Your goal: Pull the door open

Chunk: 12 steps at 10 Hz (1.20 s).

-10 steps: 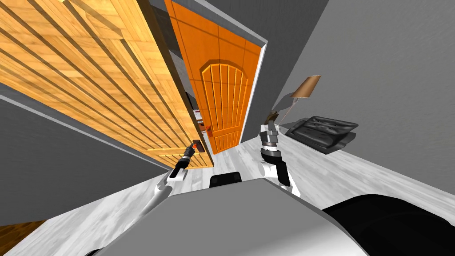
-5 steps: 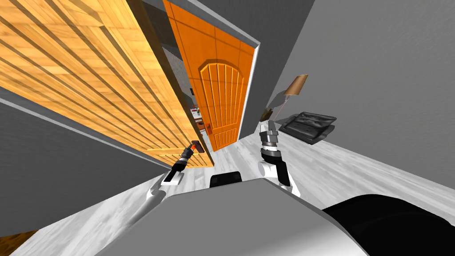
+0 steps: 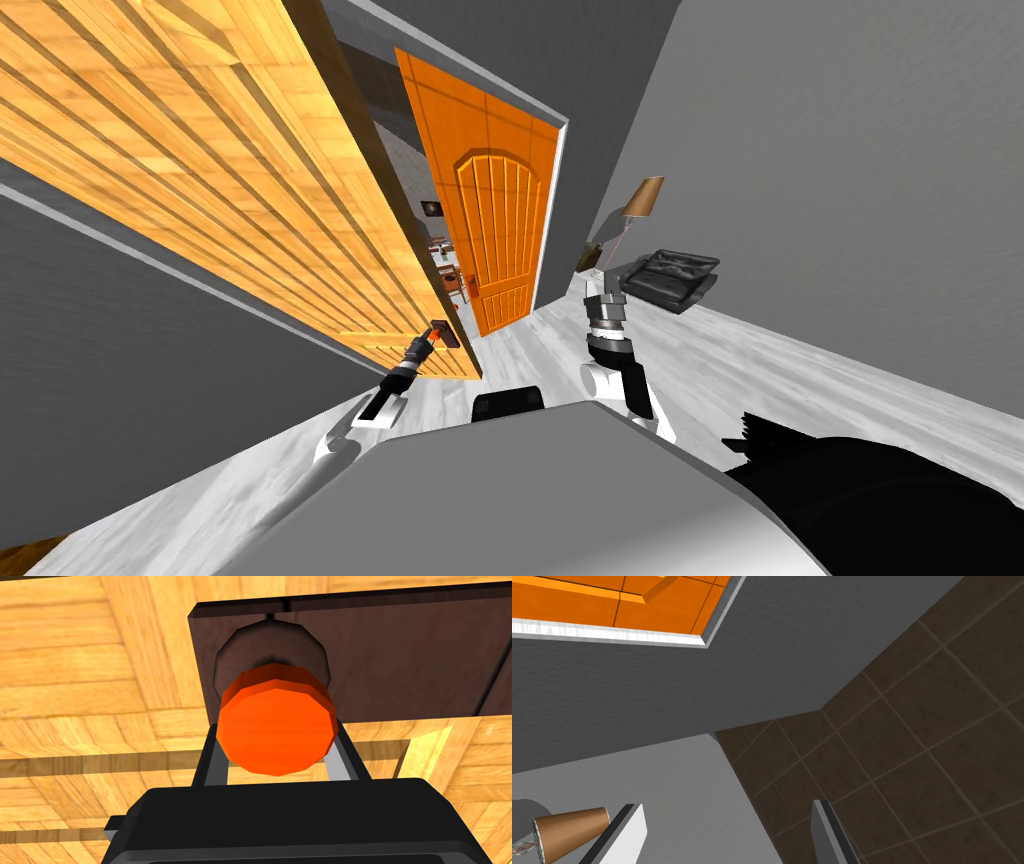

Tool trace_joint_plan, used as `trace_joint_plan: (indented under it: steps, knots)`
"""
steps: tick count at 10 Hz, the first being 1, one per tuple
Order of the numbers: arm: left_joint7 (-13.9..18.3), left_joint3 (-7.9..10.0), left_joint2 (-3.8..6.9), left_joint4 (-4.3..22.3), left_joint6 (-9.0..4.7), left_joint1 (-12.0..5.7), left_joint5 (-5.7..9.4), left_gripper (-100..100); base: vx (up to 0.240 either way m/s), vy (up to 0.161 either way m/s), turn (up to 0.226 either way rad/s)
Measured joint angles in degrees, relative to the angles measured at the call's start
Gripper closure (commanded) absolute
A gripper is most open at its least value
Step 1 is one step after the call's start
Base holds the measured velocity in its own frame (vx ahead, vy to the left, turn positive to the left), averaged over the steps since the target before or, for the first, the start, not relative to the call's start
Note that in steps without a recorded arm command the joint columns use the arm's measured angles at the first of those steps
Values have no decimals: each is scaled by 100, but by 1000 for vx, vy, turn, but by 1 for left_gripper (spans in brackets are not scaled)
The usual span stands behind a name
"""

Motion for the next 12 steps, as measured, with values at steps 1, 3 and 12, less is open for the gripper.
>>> trace_joint_plan:
  steps: [1,3,12]
  knots:
    - [53,-22,69,-7,-84,28,5,100,-204,125,-169]
    - [154,-98,219,-58,-258,146,6,100,-192,121,-129]
    - [483,-300,707,11,-887,418,8,100,-169,100,-119]
